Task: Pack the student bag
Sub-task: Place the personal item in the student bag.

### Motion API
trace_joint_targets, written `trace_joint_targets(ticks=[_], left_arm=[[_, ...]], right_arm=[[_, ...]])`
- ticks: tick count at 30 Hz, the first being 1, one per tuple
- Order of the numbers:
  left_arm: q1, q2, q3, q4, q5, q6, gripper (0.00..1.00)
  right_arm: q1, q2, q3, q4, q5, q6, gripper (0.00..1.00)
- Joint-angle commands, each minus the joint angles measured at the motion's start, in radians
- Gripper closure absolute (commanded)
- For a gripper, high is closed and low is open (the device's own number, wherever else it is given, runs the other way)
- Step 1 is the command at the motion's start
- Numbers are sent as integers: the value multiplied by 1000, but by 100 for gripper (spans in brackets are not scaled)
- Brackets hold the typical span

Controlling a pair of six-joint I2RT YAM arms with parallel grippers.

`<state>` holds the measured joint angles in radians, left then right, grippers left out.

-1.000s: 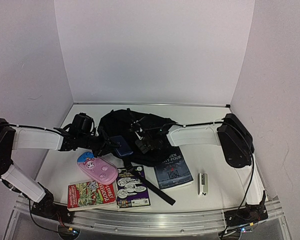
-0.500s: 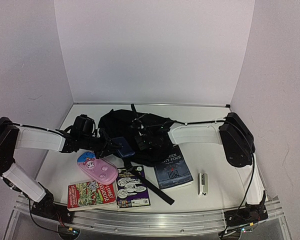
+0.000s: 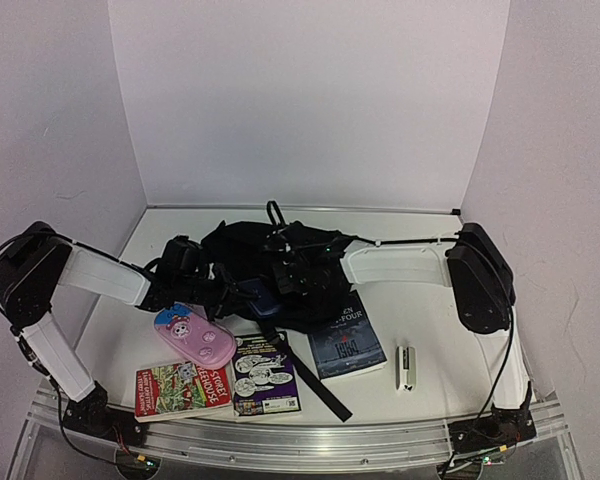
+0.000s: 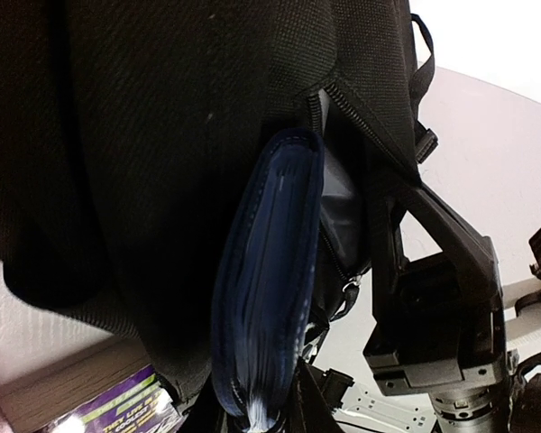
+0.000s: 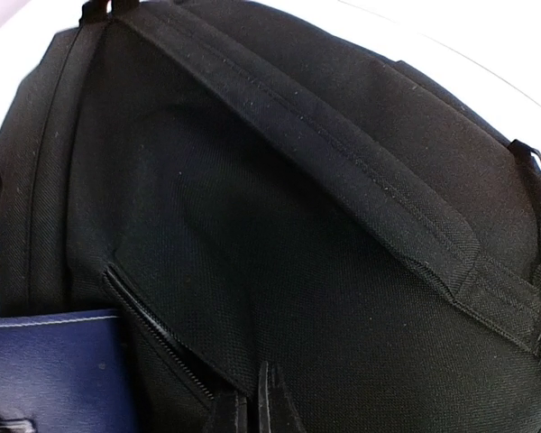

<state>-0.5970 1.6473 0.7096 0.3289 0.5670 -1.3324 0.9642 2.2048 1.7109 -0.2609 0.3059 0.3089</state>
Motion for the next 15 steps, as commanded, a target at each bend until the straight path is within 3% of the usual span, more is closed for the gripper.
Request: trace_joint_targets(ticks=[1,7,15], left_arm=[[-28,59,83,125,58,-41,100],[-44,96,117,170,66,-45,100],[-42,82,74,280,-65,-61,100]], right_arm=[[21,-89,23,71,-36,62,100],[25,-82,17,78,-62,94,100],[36,-115,-32,92,-80,126,100]])
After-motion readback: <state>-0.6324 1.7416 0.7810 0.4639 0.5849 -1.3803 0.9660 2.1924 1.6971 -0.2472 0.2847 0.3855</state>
